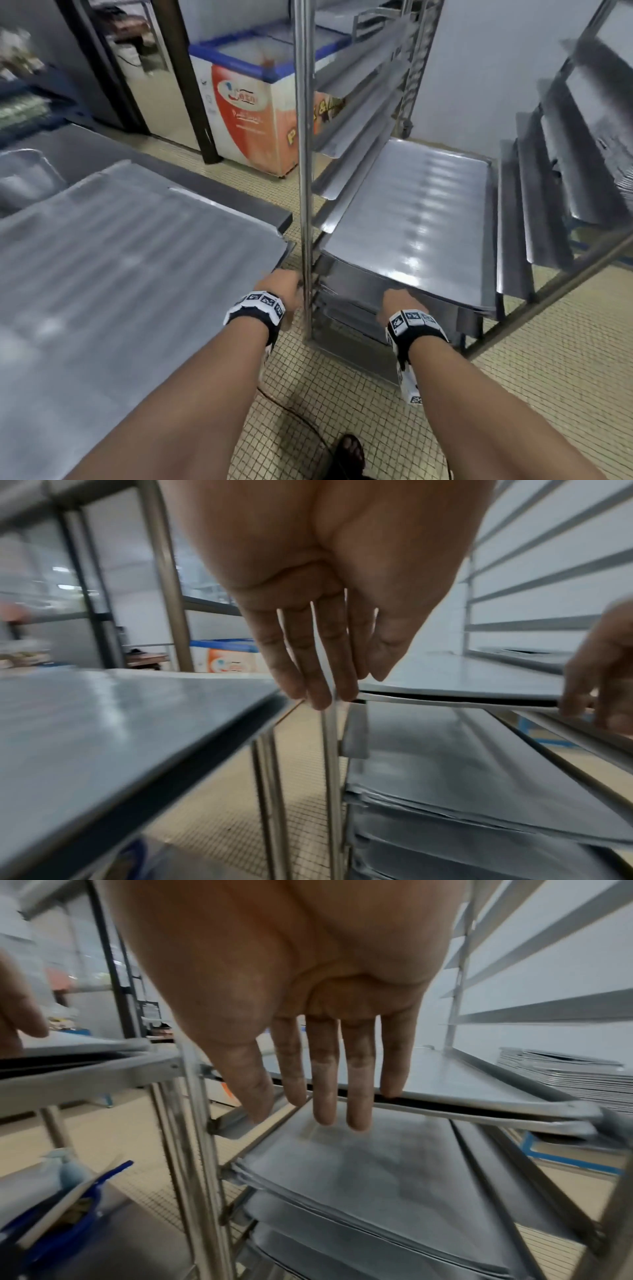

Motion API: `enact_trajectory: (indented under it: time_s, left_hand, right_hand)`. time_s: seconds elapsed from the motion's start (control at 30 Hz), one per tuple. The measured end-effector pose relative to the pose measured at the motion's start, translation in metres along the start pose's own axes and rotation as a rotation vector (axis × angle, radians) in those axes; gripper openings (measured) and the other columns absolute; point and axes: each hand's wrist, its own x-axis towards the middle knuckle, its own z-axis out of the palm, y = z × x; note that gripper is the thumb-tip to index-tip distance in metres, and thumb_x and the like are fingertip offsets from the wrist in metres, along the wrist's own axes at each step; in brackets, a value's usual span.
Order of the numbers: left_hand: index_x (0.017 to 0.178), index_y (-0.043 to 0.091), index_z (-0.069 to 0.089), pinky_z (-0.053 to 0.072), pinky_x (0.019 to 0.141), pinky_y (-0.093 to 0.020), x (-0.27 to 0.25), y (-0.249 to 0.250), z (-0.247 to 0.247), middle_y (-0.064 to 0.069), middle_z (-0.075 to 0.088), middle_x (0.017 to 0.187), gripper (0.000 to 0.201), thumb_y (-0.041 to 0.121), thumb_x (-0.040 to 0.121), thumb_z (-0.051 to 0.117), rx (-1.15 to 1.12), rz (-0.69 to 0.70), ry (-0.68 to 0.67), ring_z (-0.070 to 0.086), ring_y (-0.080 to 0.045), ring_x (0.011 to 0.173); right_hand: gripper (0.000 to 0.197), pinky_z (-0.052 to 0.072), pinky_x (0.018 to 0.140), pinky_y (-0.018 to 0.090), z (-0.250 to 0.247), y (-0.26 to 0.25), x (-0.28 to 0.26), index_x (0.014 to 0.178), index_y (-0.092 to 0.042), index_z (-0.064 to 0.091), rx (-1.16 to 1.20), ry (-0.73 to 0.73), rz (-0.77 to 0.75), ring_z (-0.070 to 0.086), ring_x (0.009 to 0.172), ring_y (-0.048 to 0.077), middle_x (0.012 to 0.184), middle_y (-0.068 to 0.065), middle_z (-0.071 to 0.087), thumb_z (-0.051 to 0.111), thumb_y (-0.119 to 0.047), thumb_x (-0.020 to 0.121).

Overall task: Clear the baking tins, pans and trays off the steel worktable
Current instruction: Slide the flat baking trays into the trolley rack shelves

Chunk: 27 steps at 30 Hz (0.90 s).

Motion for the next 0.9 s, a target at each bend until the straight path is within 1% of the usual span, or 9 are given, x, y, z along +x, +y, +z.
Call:
enact_trajectory:
  time_s: [0.07, 0.17, 0.27, 0.33, 0.43, 0.5, 0.57, 0.67, 0.9]
  left_hand:
    - [0.111, 0.013, 0.064, 0.053, 0.085, -0.039, -0.024, -0.033, -0.004, -0.014, 0.068, 0.115, 0.027, 0.027, 0.092, 0.053, -0.019, -0.105, 0.067, 0.063, -0.037, 0.106]
    - [0.121, 0.015, 0.063, 0.050, 0.090, -0.037, -0.058, -0.084, 0.000, -0.015, 0.064, 0.123, 0.031, 0.024, 0.092, 0.055, -0.123, -0.312, 0.138, 0.061, -0.035, 0.113]
    - [0.127, 0.014, 0.056, 0.050, 0.097, -0.040, -0.087, -0.131, 0.014, -0.015, 0.060, 0.129, 0.038, 0.026, 0.090, 0.055, -0.168, -0.491, 0.114, 0.057, -0.035, 0.118]
    - [0.131, 0.015, 0.048, 0.046, 0.101, -0.045, -0.105, -0.155, 0.023, -0.012, 0.053, 0.134, 0.045, 0.031, 0.090, 0.054, -0.188, -0.616, 0.072, 0.050, -0.034, 0.124]
    - [0.140, 0.025, 0.037, 0.039, 0.106, -0.049, -0.131, -0.179, 0.035, -0.010, 0.039, 0.140, 0.057, 0.042, 0.088, 0.053, -0.245, -0.785, 0.012, 0.037, -0.036, 0.130]
    - [0.136, 0.038, 0.037, 0.039, 0.102, -0.056, -0.146, -0.189, 0.042, -0.005, 0.035, 0.139, 0.057, 0.050, 0.084, 0.058, -0.300, -0.884, -0.005, 0.032, -0.038, 0.127]
    - [0.133, 0.045, 0.036, 0.039, 0.099, -0.059, -0.157, -0.195, 0.048, 0.000, 0.033, 0.140, 0.062, 0.065, 0.079, 0.058, -0.331, -0.922, -0.010, 0.030, -0.041, 0.128]
    - [0.144, 0.046, 0.028, 0.038, 0.103, -0.059, -0.163, -0.196, 0.051, 0.000, 0.025, 0.152, 0.085, 0.079, 0.072, 0.058, -0.327, -0.901, -0.017, 0.025, -0.043, 0.137]
    - [0.151, 0.048, 0.023, 0.030, 0.113, -0.060, -0.179, -0.206, 0.052, 0.006, 0.013, 0.163, 0.099, 0.067, 0.068, 0.074, -0.430, -0.965, -0.023, 0.009, -0.040, 0.148]
  right_hand:
    - [0.025, 0.056, 0.081, 0.041, -0.006, -0.031, -0.014, 0.113, -0.009, 0.063, 0.011, 0.001, -0.073, 0.066, 0.098, 0.033, 0.113, 0.012, 0.066, 0.056, -0.015, 0.090]
    - [0.022, 0.053, 0.074, 0.036, -0.010, -0.077, -0.026, 0.109, -0.011, 0.065, 0.023, 0.047, -0.184, 0.067, 0.096, 0.033, 0.110, 0.011, 0.068, 0.057, -0.022, 0.091]
    - [0.016, 0.054, 0.076, 0.037, -0.012, -0.121, -0.031, 0.102, -0.011, 0.064, 0.036, 0.082, -0.283, 0.067, 0.098, 0.033, 0.101, 0.011, 0.066, 0.054, -0.022, 0.095]
    - [0.021, 0.056, 0.081, 0.040, -0.013, -0.150, -0.027, 0.108, -0.009, 0.064, 0.028, 0.091, -0.335, 0.067, 0.098, 0.033, 0.108, 0.012, 0.068, 0.055, -0.022, 0.094]
    - [0.023, 0.057, 0.085, 0.043, -0.013, -0.189, -0.015, 0.110, -0.013, 0.065, 0.028, 0.122, -0.438, 0.067, 0.099, 0.033, 0.110, 0.011, 0.069, 0.056, -0.026, 0.093]
    - [0.023, 0.057, 0.085, 0.042, -0.015, -0.211, -0.004, 0.108, -0.013, 0.065, -0.012, 0.120, -0.499, 0.067, 0.098, 0.032, 0.108, 0.011, 0.070, 0.054, -0.027, 0.093]
    - [0.026, 0.056, 0.087, 0.040, -0.018, -0.232, 0.010, 0.114, -0.013, 0.064, -0.056, 0.105, -0.541, 0.066, 0.102, 0.032, 0.112, 0.011, 0.070, 0.054, -0.027, 0.094]
    - [0.031, 0.055, 0.085, 0.038, -0.019, -0.255, 0.032, 0.116, -0.013, 0.063, -0.069, 0.066, -0.551, 0.065, 0.104, 0.032, 0.114, 0.011, 0.069, 0.057, -0.028, 0.091]
    - [0.040, 0.054, 0.090, 0.039, -0.026, -0.296, 0.079, 0.113, -0.013, 0.061, -0.048, 0.024, -0.528, 0.062, 0.111, 0.034, 0.117, 0.010, 0.066, 0.067, -0.035, 0.080]
